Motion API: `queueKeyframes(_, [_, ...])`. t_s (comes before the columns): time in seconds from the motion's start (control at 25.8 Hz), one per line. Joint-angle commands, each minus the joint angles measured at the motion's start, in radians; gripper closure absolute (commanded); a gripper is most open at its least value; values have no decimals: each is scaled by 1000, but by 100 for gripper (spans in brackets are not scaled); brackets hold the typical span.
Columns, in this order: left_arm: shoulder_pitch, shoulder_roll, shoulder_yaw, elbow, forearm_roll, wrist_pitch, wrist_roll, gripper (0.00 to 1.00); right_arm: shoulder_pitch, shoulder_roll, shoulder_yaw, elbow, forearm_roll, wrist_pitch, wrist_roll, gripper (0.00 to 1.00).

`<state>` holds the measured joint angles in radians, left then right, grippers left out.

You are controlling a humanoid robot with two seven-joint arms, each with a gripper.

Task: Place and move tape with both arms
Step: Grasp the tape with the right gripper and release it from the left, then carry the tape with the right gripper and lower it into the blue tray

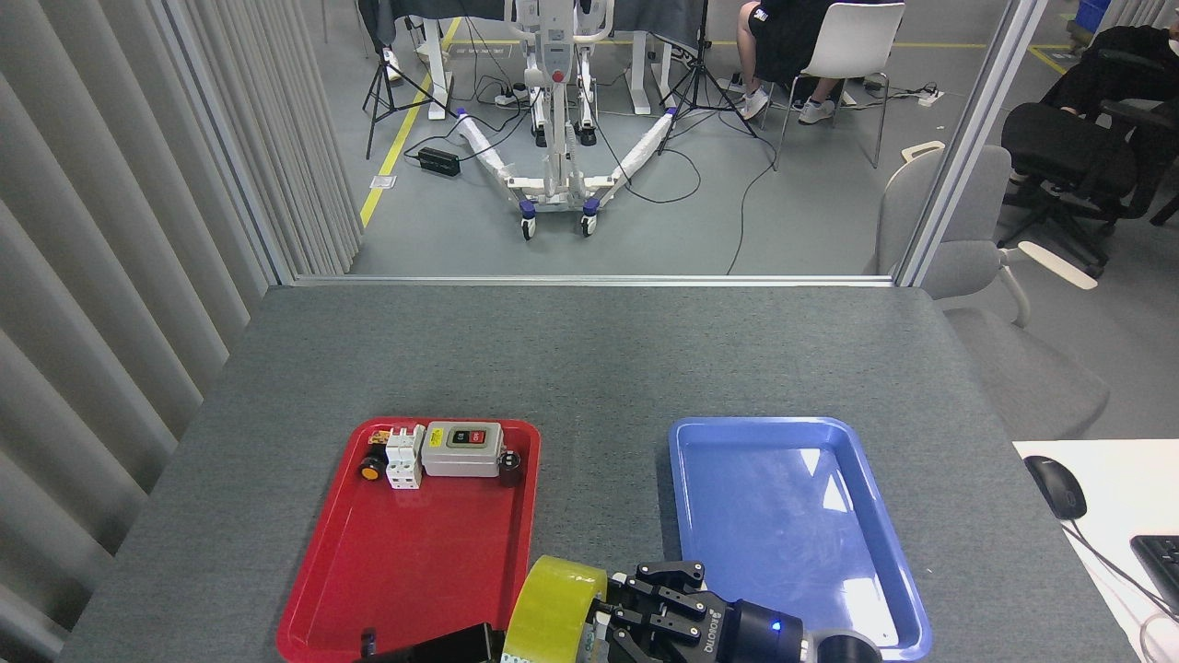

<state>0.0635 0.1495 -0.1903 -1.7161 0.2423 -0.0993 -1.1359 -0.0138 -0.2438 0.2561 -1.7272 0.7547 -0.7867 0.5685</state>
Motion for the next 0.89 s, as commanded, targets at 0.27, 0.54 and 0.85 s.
queueKeyframes(0.27, [-36, -8, 69, 75, -28, 0, 45, 0, 0, 1, -3, 0, -1, 1, -1, 70])
queueKeyframes(0.54, [-45, -8, 158, 72, -209, 3, 424, 0, 15, -5, -18, -2, -11, 1, -1, 70])
queueKeyframes(0.85, [-33, -22, 75, -5, -1195, 66, 1068, 0, 35, 66, -360, 46, 2, 1, 4, 71])
